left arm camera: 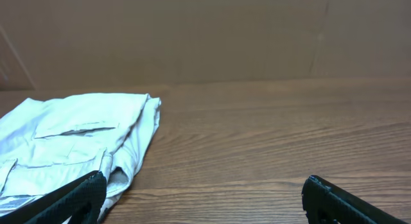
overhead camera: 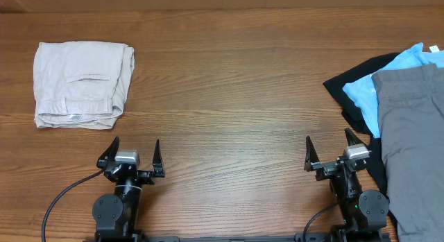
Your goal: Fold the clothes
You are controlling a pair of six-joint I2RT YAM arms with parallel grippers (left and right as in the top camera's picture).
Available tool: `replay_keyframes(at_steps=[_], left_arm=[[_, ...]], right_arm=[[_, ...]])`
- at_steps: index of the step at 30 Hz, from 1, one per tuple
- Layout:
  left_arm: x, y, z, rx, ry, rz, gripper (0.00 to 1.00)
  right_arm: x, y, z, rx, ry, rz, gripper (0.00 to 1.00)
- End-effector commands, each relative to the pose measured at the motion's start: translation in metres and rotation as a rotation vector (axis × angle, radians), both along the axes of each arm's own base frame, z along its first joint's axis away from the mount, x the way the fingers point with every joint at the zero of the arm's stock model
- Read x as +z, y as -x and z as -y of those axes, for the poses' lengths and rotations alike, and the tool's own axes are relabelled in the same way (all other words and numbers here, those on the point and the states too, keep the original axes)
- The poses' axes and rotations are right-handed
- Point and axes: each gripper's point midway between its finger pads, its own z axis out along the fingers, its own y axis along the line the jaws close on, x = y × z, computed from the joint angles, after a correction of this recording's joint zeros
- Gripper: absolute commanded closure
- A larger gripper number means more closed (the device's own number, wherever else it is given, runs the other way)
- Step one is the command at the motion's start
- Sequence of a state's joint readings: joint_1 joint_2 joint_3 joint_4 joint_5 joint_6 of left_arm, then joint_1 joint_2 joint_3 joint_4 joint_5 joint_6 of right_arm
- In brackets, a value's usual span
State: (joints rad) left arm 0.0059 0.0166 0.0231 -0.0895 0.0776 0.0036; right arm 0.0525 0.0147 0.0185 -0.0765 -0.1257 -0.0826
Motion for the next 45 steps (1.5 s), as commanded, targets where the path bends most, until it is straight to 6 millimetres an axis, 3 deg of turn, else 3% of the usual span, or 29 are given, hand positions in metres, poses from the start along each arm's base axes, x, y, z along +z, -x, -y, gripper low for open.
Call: replay_keyframes(at_steps=[1,45], left_arm=[[-0.0016,0.0,-0.0004,0.003,-0.02,0.006,0.0],[-0.0016,0.0,-0.0004,0.003,-0.019,0.006,0.0]], right_arm=[[-0.002,0.0001,-0.0007,0.003,-0.004,0.003,0.0],[-0.002,0.0001,-0.0007,0.003,-0.004,0.003,0.0]])
